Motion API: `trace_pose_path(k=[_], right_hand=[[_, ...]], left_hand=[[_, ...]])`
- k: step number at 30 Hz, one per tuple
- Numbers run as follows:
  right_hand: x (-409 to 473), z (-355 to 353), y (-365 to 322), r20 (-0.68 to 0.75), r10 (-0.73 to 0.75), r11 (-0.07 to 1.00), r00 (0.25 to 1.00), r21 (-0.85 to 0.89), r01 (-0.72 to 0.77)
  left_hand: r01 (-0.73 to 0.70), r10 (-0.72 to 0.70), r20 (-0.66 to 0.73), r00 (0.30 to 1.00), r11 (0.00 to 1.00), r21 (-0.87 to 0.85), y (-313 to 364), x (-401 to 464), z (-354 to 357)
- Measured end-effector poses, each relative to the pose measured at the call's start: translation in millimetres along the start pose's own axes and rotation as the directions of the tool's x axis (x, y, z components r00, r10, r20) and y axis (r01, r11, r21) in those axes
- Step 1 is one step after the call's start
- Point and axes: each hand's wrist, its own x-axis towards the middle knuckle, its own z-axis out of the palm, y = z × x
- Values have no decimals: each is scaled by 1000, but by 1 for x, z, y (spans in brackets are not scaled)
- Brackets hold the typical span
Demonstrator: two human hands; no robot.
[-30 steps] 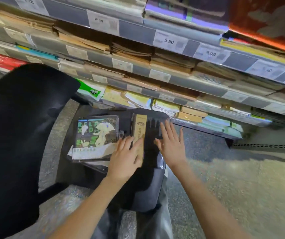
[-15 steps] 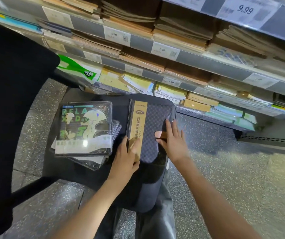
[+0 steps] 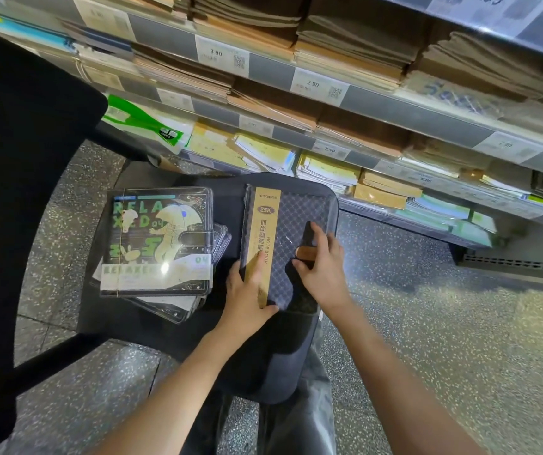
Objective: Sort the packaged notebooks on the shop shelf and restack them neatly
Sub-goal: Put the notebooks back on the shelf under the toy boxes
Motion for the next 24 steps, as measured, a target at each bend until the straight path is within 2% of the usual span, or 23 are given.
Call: trace_pose_path(k=[4, 8, 12, 17, 21, 24], right_hand=[[2, 2, -4, -13, 18, 997, 1000, 75, -17], [3, 2, -6, -38, 49, 977, 998, 209, -40], [-1, 0, -8, -110, 6, 974, 994, 225, 19], [-10, -18, -20, -217, -47, 970, 975, 222, 96], [-20, -45, -40, -265, -62, 966, 962, 226, 124], [-29, -71, -61, -302, -77, 956, 950, 249, 157]], left_hand=[[17, -19, -22, 1000, 996, -87, 0, -3, 3], [4, -6, -43, 999, 999, -54, -1, -7, 1], [-25, 22, -56, 998, 997, -67, 3, -10, -6], [-129, 116, -84, 990, 975, -181, 16, -19, -12], [-203, 191, -137, 972, 976, -79, 38, -26, -25], [-236, 220, -178, 959, 969, -74, 61, -39, -42]])
